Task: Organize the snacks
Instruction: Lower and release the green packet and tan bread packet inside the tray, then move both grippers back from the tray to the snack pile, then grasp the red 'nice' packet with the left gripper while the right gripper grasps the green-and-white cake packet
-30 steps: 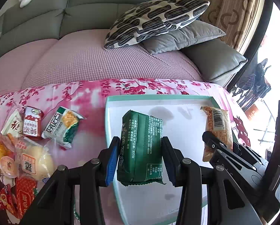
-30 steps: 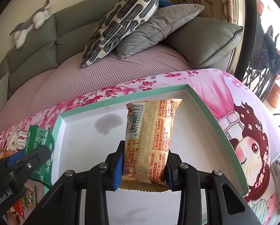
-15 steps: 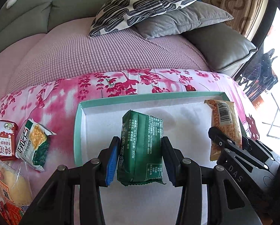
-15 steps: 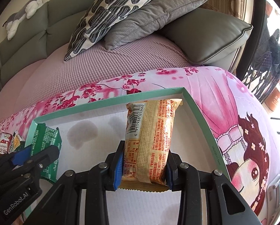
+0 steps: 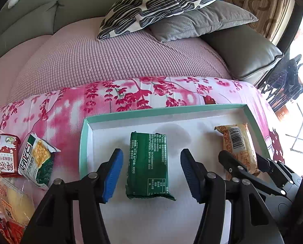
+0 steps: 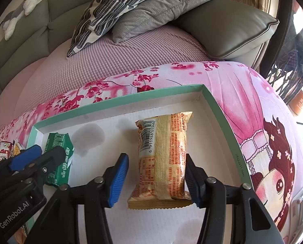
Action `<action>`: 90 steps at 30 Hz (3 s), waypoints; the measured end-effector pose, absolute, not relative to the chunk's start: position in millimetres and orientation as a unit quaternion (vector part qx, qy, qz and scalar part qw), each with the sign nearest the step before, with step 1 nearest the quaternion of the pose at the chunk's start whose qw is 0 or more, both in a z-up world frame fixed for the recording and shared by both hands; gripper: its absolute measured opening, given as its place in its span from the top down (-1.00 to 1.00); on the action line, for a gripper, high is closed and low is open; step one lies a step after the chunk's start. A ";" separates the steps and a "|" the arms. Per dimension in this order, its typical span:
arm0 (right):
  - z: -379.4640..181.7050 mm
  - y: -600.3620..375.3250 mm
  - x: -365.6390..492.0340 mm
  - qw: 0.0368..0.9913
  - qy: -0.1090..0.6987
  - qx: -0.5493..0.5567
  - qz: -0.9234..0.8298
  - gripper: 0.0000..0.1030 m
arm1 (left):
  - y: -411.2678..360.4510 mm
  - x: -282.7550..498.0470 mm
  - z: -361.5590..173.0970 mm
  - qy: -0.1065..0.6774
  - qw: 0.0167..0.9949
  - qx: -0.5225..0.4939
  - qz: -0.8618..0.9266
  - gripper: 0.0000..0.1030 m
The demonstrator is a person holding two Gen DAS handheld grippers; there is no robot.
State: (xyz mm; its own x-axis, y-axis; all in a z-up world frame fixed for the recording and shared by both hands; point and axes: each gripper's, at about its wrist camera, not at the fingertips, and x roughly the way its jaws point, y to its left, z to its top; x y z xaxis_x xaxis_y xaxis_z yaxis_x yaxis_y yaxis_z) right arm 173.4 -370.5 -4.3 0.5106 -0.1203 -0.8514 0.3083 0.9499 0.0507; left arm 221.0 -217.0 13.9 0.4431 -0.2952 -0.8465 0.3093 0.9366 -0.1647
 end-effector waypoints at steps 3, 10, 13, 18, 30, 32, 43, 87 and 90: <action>2.7 -365.9 168.6 0.865 0.478 0.089 -0.124 -0.31 | -211.6 215.1 26.2 0.491 0.853 0.002 -0.176 -0.39; 14.9 -349.5 139.5 0.868 0.472 0.095 -0.122 -0.80 | -177.5 191.1 49.4 0.478 0.866 -0.024 -0.144 -0.66; 13.6 -336.5 123.7 0.866 0.476 0.095 -0.117 -0.99 | -156.8 176.9 52.8 0.468 0.875 -0.027 -0.121 -0.75; 12.1 -315.1 96.2 0.871 0.470 0.111 -0.096 -1.00 | -122.8 149.8 51.3 0.452 0.886 -0.033 -0.100 -0.87; 12.7 -274.2 66.9 0.879 0.455 0.125 -0.071 -1.00 | -51.7 112.4 28.0 0.452 0.888 -0.081 -0.039 -0.88; 12.1 -266.7 68.3 0.880 0.457 0.114 -0.068 -1.00 | -44.2 110.5 27.0 0.448 0.889 -0.088 -0.035 -0.88; -3.8 -242.8 69.9 0.872 0.479 0.098 -0.027 -1.00 | -10.8 97.0 29.6 0.412 0.907 -0.086 -0.011 -0.88; 3.6 -92.3 79.9 0.899 0.428 0.016 0.093 -1.00 | 127.2 80.0 10.6 0.454 0.867 -0.158 0.128 -0.88; -2.0 -86.8 84.8 0.901 0.425 0.013 0.089 -1.00 | 127.3 84.2 1.7 0.460 0.862 -0.173 0.124 -0.88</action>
